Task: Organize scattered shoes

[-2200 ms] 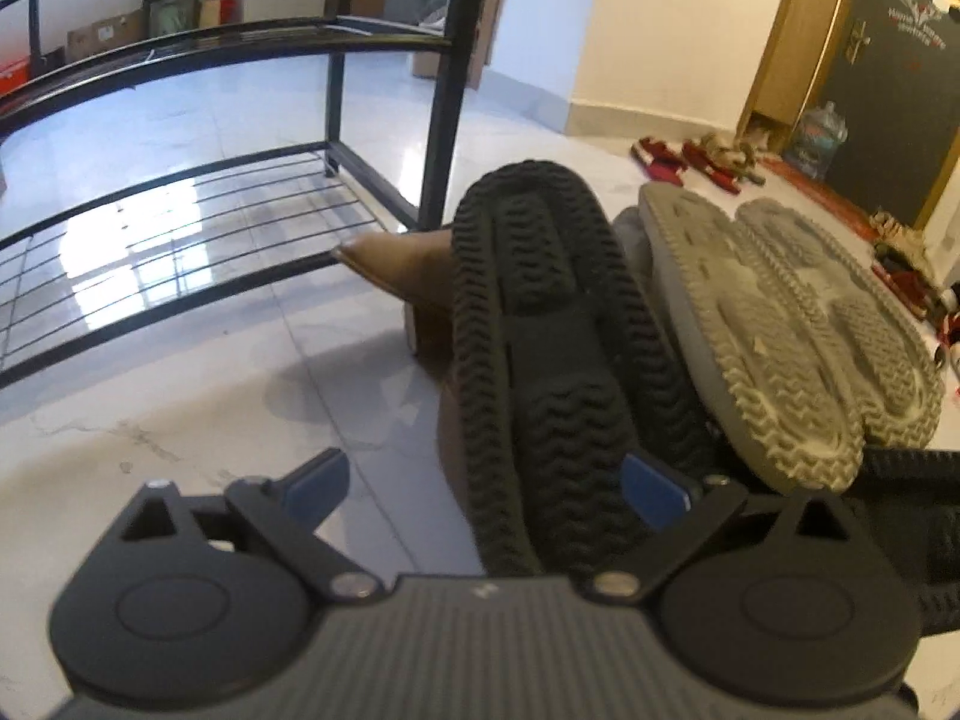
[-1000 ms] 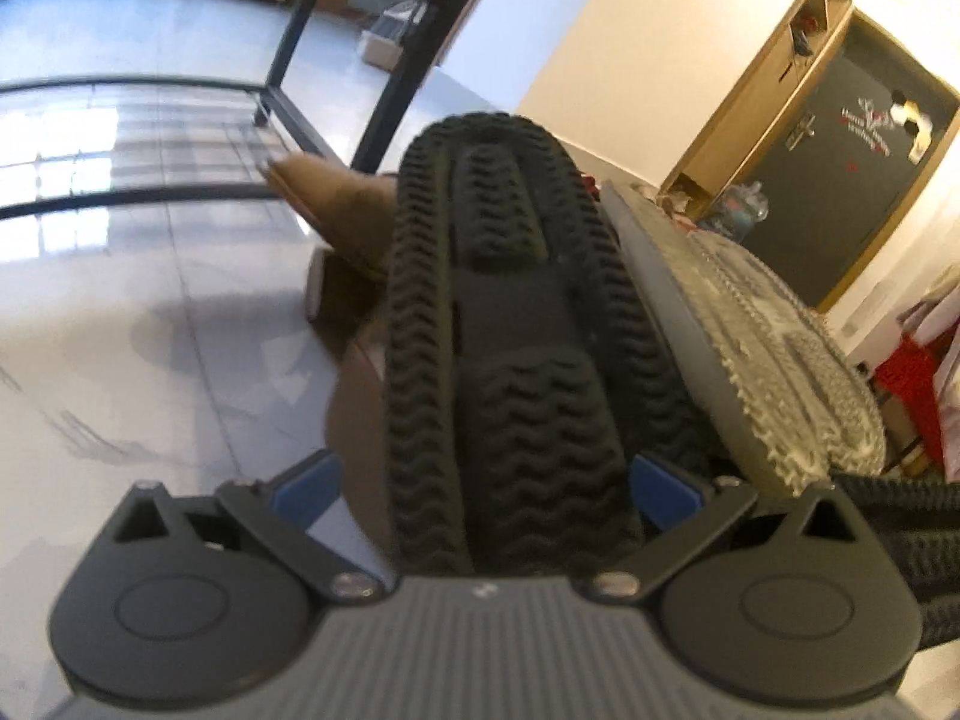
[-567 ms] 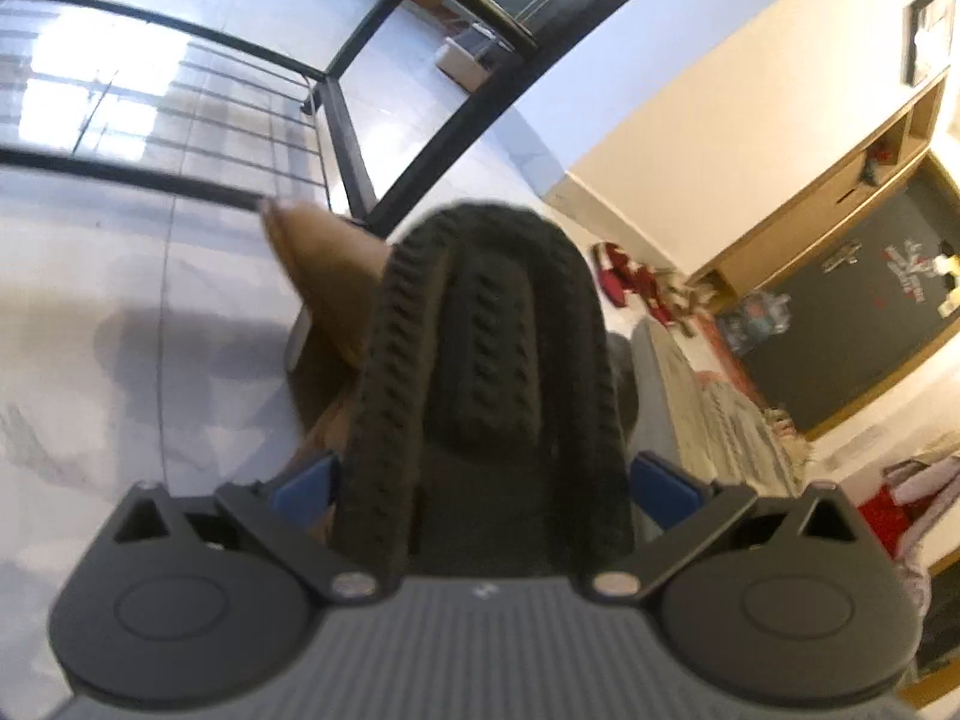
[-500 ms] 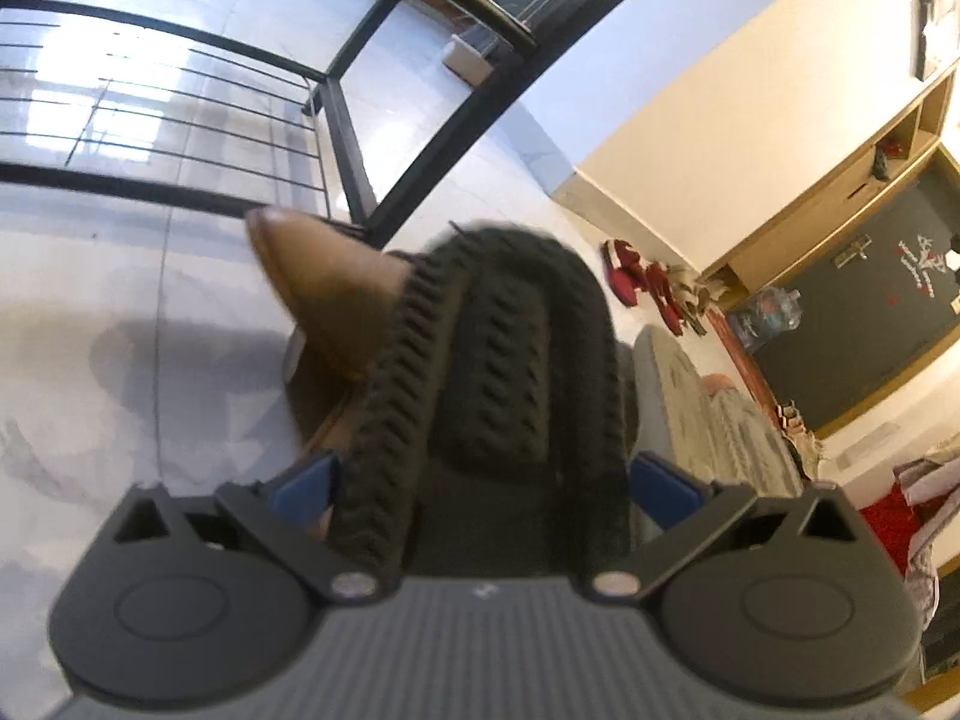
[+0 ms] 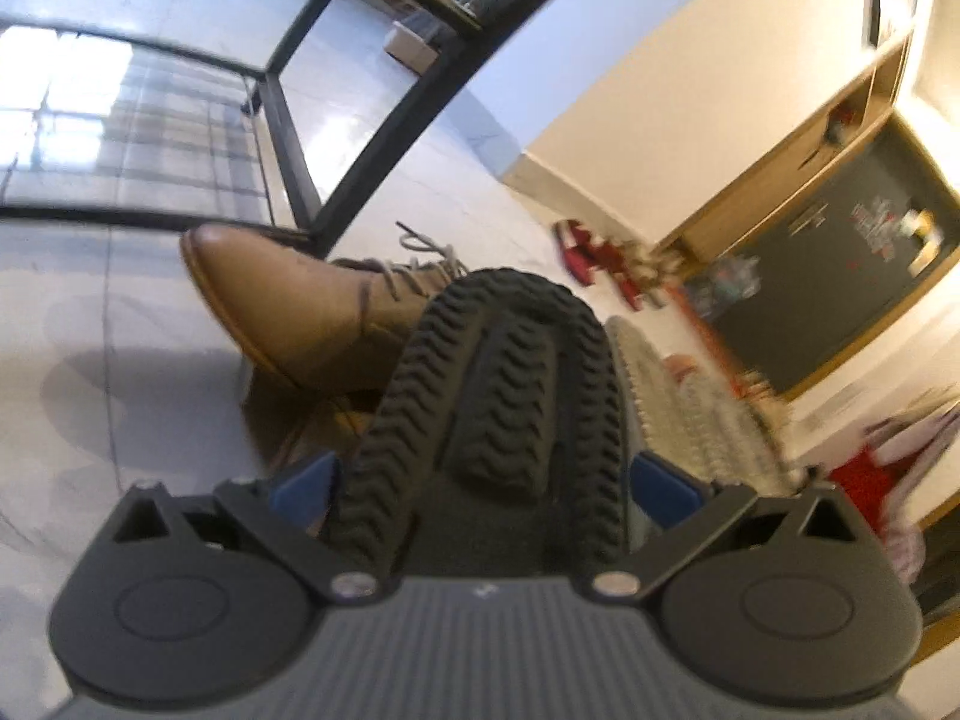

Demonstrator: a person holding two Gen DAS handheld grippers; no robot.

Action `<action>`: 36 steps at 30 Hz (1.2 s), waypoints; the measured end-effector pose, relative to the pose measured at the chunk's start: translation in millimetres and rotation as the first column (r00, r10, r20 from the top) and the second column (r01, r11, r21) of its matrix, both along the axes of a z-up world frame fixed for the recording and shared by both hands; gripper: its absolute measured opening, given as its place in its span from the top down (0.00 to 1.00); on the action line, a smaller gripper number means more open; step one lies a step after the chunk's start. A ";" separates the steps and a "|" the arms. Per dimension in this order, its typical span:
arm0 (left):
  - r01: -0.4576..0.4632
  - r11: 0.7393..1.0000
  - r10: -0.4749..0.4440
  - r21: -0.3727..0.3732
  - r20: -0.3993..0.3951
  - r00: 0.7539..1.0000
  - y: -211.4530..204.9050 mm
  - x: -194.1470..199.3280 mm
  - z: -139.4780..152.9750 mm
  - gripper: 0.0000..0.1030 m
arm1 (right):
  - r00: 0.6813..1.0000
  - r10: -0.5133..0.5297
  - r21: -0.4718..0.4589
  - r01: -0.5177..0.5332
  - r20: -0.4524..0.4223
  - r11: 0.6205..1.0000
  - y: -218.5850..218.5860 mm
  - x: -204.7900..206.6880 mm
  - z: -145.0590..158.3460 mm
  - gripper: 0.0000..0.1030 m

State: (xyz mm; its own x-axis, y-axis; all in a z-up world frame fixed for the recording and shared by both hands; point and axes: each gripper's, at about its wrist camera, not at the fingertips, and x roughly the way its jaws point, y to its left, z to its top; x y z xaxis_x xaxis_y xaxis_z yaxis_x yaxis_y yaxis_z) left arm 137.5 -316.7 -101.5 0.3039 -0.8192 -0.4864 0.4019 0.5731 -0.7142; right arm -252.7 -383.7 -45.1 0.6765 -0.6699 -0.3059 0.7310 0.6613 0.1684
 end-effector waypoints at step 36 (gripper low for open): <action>0.003 0.996 -0.009 0.094 0.057 0.998 66.3 -47.0 4.9 0.62 | 0.999 0.032 -0.049 -0.034 -0.036 0.998 12.1 4.4 6.5 0.00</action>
